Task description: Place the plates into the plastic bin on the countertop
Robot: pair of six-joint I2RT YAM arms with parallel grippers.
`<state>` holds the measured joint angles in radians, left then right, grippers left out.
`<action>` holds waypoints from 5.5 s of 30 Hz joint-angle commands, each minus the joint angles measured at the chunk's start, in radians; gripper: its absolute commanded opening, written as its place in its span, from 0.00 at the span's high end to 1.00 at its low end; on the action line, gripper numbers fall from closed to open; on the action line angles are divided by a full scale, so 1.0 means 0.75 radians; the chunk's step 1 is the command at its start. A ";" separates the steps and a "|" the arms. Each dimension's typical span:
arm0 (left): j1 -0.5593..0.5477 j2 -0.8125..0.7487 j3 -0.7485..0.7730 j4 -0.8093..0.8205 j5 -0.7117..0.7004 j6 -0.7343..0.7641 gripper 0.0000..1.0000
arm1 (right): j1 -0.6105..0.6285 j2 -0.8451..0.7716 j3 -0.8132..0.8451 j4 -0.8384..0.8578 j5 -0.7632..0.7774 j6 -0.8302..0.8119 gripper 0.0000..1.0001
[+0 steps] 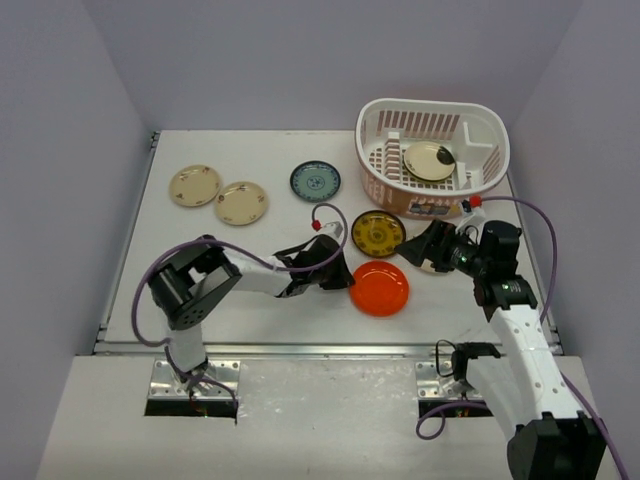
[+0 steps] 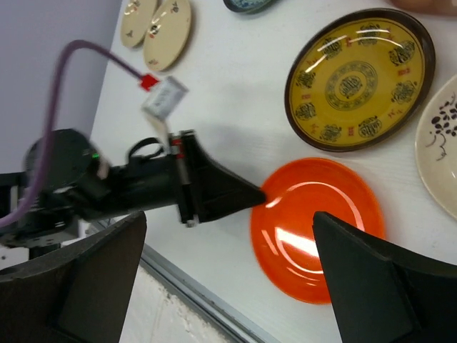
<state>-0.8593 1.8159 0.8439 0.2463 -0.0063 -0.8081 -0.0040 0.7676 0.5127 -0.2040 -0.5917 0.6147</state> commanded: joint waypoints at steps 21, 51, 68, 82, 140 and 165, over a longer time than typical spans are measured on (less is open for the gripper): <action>-0.004 -0.959 -0.134 -0.351 -0.161 0.030 1.00 | 0.165 0.449 -0.151 0.647 -0.476 0.056 0.89; -0.006 -1.148 -0.275 -0.787 -0.610 0.127 0.00 | -0.171 1.558 1.423 0.072 0.910 0.874 1.00; -0.006 -0.920 -0.244 -0.554 -0.520 0.147 0.00 | -0.152 1.719 1.622 -0.020 0.937 0.692 0.36; 0.102 -0.142 0.210 -0.191 -0.301 0.157 0.00 | -0.089 1.019 1.230 0.029 0.542 0.417 0.01; 0.209 -0.764 -0.247 0.019 0.133 0.002 0.56 | 0.161 0.528 -0.065 0.680 -0.274 0.263 1.00; 0.189 -1.544 -0.157 -1.024 -0.396 0.316 0.00 | -0.147 1.350 1.169 0.036 1.168 0.958 1.00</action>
<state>-0.7010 0.6601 0.7286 -0.5330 -0.3580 -0.6112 -0.1267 1.6187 1.2415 -0.1056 0.0909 1.2818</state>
